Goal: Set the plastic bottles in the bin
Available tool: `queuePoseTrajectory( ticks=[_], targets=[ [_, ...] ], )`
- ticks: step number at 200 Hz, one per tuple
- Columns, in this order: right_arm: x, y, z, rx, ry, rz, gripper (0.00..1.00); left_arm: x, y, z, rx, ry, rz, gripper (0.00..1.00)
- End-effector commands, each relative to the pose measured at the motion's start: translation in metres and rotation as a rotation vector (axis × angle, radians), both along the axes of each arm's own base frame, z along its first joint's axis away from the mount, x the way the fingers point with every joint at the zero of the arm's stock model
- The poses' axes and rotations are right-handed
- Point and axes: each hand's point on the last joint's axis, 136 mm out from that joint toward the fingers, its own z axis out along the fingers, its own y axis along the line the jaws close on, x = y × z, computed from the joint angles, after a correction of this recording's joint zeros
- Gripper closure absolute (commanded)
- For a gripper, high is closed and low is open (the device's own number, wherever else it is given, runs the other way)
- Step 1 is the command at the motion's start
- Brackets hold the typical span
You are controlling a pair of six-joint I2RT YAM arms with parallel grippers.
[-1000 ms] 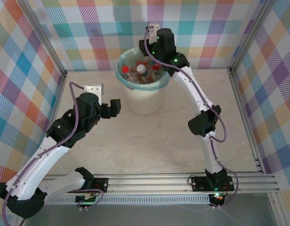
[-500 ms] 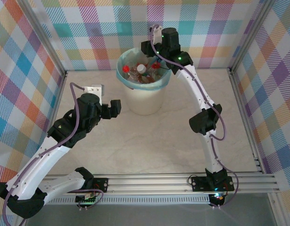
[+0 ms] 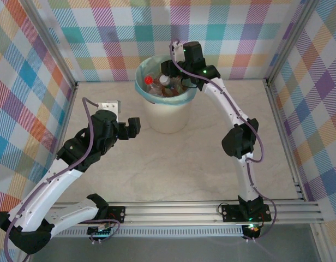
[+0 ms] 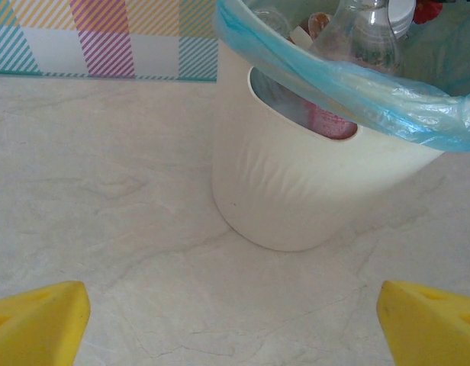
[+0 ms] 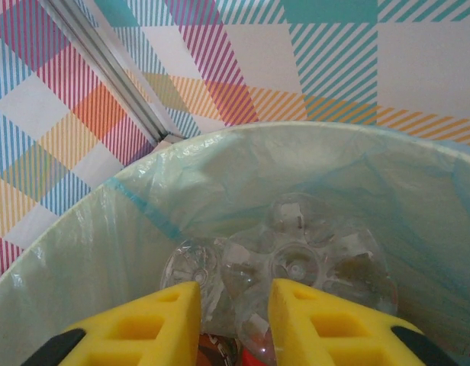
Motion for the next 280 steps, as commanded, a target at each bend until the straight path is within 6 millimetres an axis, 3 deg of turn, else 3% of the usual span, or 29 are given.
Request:
queuePoseTrajectory(
  ticks=[1, 43, 64, 83, 96, 124, 140, 150, 177, 223, 280],
  targets=[
    [-0.005, -0.017, -0.127, -0.205, 0.311, -0.051, 0.68, 0.002, 0.001, -0.004, -0.008, 0.015, 0.008, 0.04],
    [-0.004, -0.016, -0.158, -0.227, 0.379, -0.050, 0.67, 0.003, -0.001, -0.004, -0.015, 0.022, 0.008, 0.04],
    [-0.004, -0.013, -0.153, -0.208, 0.382, -0.048, 0.67, 0.004, 0.002, -0.005, -0.006, 0.017, 0.017, 0.04],
    [-0.003, -0.012, -0.121, -0.179, 0.325, -0.050, 0.66, 0.006, 0.002, -0.004, -0.003, 0.009, 0.018, 0.03],
    [-0.002, -0.013, -0.085, -0.147, 0.258, -0.057, 0.65, 0.009, 0.000, -0.001, 0.000, 0.005, 0.012, 0.03],
    [-0.004, -0.021, -0.005, -0.070, 0.086, -0.093, 0.52, 0.016, -0.004, 0.009, 0.003, -0.010, 0.005, 0.03],
    [-0.009, -0.030, 0.038, -0.033, -0.003, -0.127, 0.40, 0.016, -0.001, 0.016, -0.001, -0.031, 0.014, 0.03],
    [-0.012, -0.037, 0.061, -0.015, -0.051, -0.149, 0.33, 0.015, 0.001, 0.020, -0.003, -0.044, 0.023, 0.03],
    [-0.030, -0.049, 0.110, 0.031, -0.140, -0.171, 0.28, 0.011, 0.013, 0.028, 0.006, -0.077, 0.061, 0.03],
    [-0.071, -0.062, 0.152, 0.087, -0.186, -0.142, 0.26, 0.006, 0.032, 0.038, 0.034, -0.126, 0.128, 0.03],
    [-0.124, -0.089, 0.167, 0.097, -0.217, -0.144, 0.25, 0.002, 0.061, 0.039, 0.072, -0.191, 0.263, 0.03]
  ],
)
